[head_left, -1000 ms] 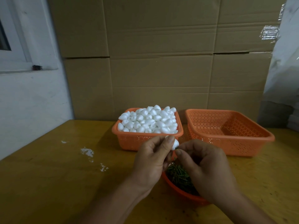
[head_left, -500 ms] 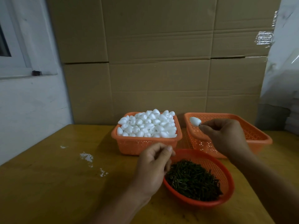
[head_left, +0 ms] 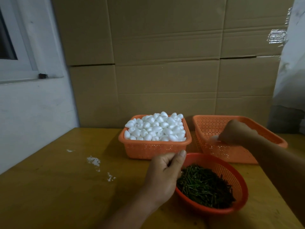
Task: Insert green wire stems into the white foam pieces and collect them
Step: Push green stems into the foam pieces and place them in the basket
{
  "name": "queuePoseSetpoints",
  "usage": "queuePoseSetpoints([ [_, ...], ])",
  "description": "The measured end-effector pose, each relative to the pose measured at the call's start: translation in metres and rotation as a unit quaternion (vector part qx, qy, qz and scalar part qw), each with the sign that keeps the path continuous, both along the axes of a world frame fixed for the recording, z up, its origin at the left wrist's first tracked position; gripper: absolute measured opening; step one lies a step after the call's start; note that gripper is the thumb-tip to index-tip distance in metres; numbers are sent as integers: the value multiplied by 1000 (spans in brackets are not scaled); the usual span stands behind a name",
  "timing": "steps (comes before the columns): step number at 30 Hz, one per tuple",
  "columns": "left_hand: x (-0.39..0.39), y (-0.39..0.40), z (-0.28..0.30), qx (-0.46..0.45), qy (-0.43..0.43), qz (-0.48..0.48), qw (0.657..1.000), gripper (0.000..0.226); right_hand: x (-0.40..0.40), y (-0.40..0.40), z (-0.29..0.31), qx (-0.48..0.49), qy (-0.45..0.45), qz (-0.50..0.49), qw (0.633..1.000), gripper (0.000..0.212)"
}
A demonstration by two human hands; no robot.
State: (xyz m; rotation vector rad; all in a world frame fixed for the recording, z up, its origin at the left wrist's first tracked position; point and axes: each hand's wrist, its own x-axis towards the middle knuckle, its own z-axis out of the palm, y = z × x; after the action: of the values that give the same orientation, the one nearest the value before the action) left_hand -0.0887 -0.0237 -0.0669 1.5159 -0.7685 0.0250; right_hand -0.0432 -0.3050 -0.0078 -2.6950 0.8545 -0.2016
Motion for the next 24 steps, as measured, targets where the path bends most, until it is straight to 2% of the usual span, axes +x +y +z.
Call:
queuePoseSetpoints([
  [4, 2, 0, -3, 8, 5, -12, 1000, 50, 7, 4, -5, 25, 3, 8, 1000, 17],
  [6, 3, 0, -4, 16, 0, -11, 1000, 50, 7, 5, -6, 33, -4, 1, 999, 12],
  [10, 4, 0, -6, 27, -13, -11, 999, 52, 4, 9, -5, 45, -20, -23, 999, 15],
  [14, 4, -1, -6, 27, -15, -5, 1000, 49, -10, 18, -4, 23, -98, -30, 994, 19],
  [19, 3, 0, -6, 40, -21, 1, 999, 41, -38, 42, -5, 97, -234, 40, 967, 22],
  [24, 1, 1, -4, 39, -17, 19, 999, 24, -79, 70, -8, 111, -272, 129, 947, 21],
])
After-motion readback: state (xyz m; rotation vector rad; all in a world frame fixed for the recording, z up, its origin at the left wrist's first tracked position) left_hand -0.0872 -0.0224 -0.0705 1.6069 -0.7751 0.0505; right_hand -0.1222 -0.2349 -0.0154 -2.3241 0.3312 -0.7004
